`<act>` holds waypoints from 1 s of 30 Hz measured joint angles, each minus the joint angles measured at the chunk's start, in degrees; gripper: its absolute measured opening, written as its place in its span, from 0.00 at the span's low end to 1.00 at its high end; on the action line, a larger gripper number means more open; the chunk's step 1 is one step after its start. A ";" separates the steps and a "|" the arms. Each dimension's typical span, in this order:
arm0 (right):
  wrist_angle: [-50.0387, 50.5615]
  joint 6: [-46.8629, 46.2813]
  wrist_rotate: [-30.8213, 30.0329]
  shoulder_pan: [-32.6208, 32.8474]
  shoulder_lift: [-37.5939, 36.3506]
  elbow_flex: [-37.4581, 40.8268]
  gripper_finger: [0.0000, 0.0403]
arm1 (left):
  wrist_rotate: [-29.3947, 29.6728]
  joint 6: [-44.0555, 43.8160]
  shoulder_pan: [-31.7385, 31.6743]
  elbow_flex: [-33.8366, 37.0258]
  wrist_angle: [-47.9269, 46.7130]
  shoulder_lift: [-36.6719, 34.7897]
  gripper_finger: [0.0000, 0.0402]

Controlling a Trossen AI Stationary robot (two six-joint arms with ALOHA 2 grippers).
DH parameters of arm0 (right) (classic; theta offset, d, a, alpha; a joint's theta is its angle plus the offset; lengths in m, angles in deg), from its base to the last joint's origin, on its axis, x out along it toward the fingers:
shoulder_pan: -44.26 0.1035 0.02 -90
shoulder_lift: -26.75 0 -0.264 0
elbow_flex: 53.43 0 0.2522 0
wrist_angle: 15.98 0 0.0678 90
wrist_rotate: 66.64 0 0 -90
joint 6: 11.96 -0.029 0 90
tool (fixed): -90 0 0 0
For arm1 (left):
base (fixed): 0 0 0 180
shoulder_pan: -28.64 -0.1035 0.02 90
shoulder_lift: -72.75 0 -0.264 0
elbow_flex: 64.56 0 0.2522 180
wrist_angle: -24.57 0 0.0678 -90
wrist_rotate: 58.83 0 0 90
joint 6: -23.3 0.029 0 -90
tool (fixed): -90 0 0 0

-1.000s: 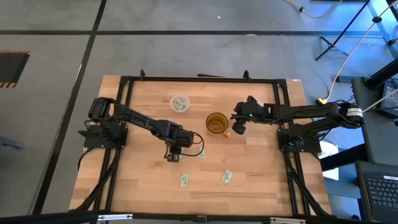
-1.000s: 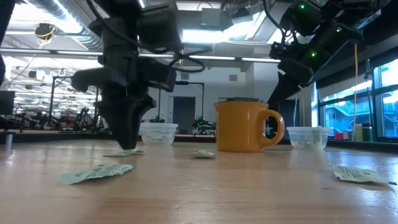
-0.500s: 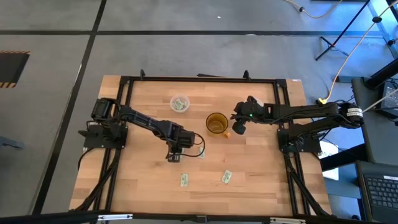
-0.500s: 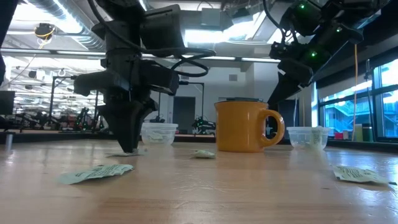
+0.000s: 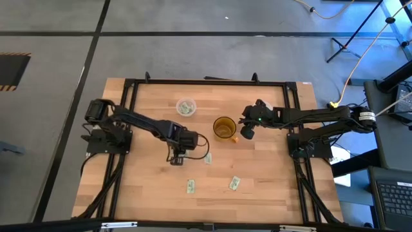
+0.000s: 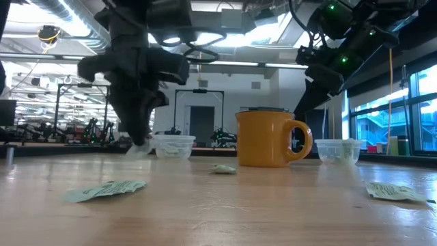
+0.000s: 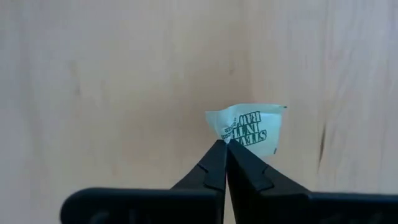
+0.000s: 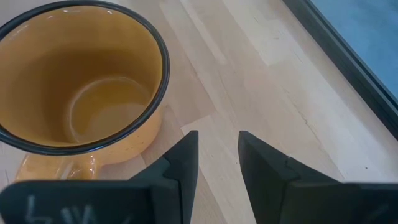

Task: Pick and place Stevia / Truvia into bins
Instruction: Put the white stevia packet into the left transparent container

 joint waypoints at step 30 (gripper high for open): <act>0.00 0.02 -0.01 0.00 0.00 0.00 0.29 | 7.62 3.11 -35.23 -0.17 6.93 -10.44 0.01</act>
